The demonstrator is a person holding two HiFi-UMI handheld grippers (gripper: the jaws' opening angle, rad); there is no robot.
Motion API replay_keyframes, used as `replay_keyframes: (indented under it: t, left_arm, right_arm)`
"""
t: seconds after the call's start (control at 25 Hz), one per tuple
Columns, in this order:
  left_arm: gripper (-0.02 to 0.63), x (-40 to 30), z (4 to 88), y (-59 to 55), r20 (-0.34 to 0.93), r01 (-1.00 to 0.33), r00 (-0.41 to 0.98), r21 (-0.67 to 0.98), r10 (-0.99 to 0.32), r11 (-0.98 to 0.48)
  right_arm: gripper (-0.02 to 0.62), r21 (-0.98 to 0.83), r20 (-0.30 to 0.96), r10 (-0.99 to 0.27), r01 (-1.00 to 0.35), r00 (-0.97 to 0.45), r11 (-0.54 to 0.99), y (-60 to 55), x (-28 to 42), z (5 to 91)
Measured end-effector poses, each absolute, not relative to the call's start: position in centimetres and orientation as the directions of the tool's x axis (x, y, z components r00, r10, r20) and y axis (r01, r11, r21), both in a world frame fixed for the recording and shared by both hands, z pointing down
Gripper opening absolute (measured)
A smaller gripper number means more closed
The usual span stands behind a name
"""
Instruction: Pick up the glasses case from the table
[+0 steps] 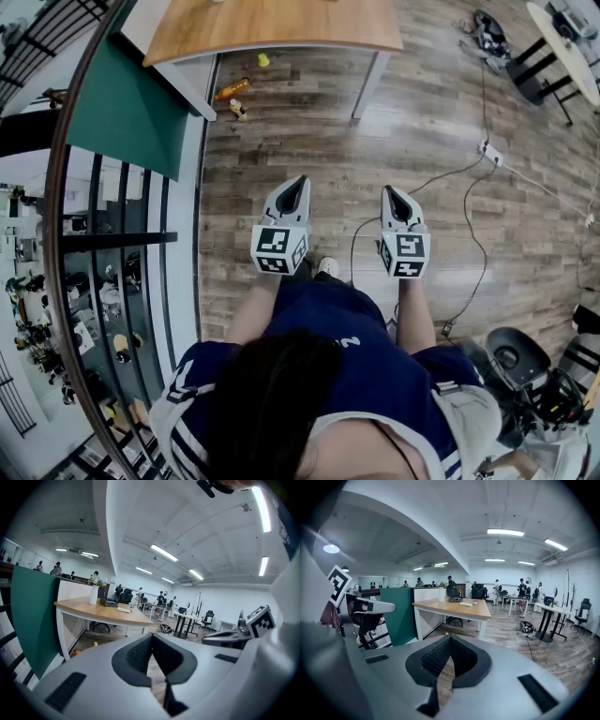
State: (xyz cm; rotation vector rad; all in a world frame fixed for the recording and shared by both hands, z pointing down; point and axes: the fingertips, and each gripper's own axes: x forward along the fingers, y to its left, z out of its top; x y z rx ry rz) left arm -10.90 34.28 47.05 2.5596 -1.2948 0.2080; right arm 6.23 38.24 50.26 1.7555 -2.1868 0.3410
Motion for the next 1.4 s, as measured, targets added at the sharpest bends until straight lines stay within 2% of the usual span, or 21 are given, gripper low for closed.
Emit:
replay_keyframes:
  t: [0.32,0.56,0.6,0.68,0.72,0.84,0.96,1.2,1.4]
  left_arm:
    - [0.003,-11.7,46.3,37.5,0.232,-0.803,0.596,0.158,-0.769,-0.575]
    - [0.005,-12.5,46.1,38.4,0.208,-0.779,0.627,0.191,-0.751,-0.598]
    - [0.029,-12.5,46.1,38.6,0.205,-0.767,0.641,0.204,-0.74,-0.608]
    - [0.231,-12.5,46.1,38.7,0.201,-0.744,0.668,0.231,-0.717,-0.628]
    - [0.286,-12.7,46.0,38.6,0.198,-0.737,0.674,0.237,-0.711,-0.633]
    - [0.333,-13.4,45.9,38.2,0.186,-0.74,0.671,0.225,-0.718,-0.634]
    - [0.367,-14.3,45.9,37.5,0.181,-0.746,0.665,0.205,-0.725,-0.634]
    - [0.364,-14.9,46.6,36.9,0.154,-0.661,0.747,0.269,-0.646,-0.7]
    - [0.354,-15.6,47.4,35.6,0.187,-0.671,0.741,0.244,-0.645,-0.7]
  right_arm:
    - [0.008,0.012,0.387,-0.902,-0.977,-0.192,0.213,41.8,4.9,50.0]
    - [0.012,-0.039,0.328,-0.936,-0.992,-0.125,0.119,42.3,5.4,49.0]
    - [0.031,-0.055,0.325,-0.935,-0.99,-0.141,0.13,42.4,5.1,48.9]
    - [0.273,-0.093,0.326,-0.924,-0.979,-0.202,0.181,42.3,3.9,48.8]
    - [0.306,-0.102,0.322,-0.919,-0.974,-0.226,0.204,42.2,3.3,48.7]
    - [0.365,-0.095,0.308,-0.914,-0.965,-0.263,0.246,41.9,1.7,48.5]
    - [0.373,-0.074,0.311,-0.916,-0.967,-0.253,0.242,41.4,0.7,48.4]
    - [0.371,-0.031,0.331,-0.921,-0.978,-0.206,0.207,40.6,-0.5,49.2]
    - [0.365,-0.034,0.36,-0.912,-0.979,-0.198,0.199,40.0,-1.5,50.3]
